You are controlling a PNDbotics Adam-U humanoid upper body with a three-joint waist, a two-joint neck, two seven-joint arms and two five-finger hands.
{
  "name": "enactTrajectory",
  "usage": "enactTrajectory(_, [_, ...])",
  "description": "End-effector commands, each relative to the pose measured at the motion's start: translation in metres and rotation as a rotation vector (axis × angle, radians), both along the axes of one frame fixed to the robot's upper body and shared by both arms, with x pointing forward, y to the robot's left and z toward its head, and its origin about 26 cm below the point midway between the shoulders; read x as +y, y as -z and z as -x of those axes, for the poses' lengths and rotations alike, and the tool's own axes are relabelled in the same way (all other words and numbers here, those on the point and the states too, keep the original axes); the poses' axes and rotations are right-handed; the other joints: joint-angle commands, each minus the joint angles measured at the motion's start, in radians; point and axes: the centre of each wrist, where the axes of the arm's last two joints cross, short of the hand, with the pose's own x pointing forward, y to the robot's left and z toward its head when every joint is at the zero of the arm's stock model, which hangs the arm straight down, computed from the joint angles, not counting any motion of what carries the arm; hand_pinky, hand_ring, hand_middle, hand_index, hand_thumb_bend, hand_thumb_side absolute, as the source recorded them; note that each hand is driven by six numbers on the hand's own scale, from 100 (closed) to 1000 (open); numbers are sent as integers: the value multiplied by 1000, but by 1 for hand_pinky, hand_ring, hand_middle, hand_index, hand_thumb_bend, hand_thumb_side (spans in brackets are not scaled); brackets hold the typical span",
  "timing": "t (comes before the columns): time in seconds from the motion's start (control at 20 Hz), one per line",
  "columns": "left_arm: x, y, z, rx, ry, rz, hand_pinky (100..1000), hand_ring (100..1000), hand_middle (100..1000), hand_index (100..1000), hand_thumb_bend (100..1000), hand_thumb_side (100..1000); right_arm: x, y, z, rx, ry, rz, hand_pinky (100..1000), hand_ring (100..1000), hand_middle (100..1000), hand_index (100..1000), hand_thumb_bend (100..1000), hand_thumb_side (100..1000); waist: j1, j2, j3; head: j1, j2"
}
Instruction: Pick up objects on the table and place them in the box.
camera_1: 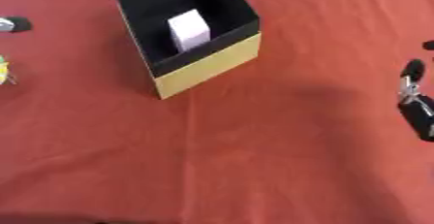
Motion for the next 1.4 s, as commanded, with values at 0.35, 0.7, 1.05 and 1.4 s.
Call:
enactTrajectory(0.35, [38, -9, 7, 142, -126, 33, 819, 896, 859, 910, 394, 609, 1, -4, 2, -44, 18, -13, 483, 467, 499, 694, 100, 105, -11, -5, 18, 39, 5])
enactTrajectory(0.7, [53, -2, 2, 210, -199, 34, 828, 906, 867, 916, 423, 633, 2, 0, 3, -41, 29, -27, 482, 467, 499, 694, 100, 107, -19, -5, 20, 54, 5])
enactTrajectory(1.05, [66, 3, -8, 240, -304, 7, 874, 952, 900, 936, 616, 662, 3, 2, 4, -32, 32, -37, 484, 467, 499, 693, 100, 106, -33, -8, 25, 50, 5])
enactTrajectory(1.4, [78, 12, -13, 225, -400, -42, 892, 969, 909, 944, 700, 679, 4, 4, 5, -32, 36, -47, 482, 466, 498, 694, 100, 113, -37, -5, 29, 50, 5])
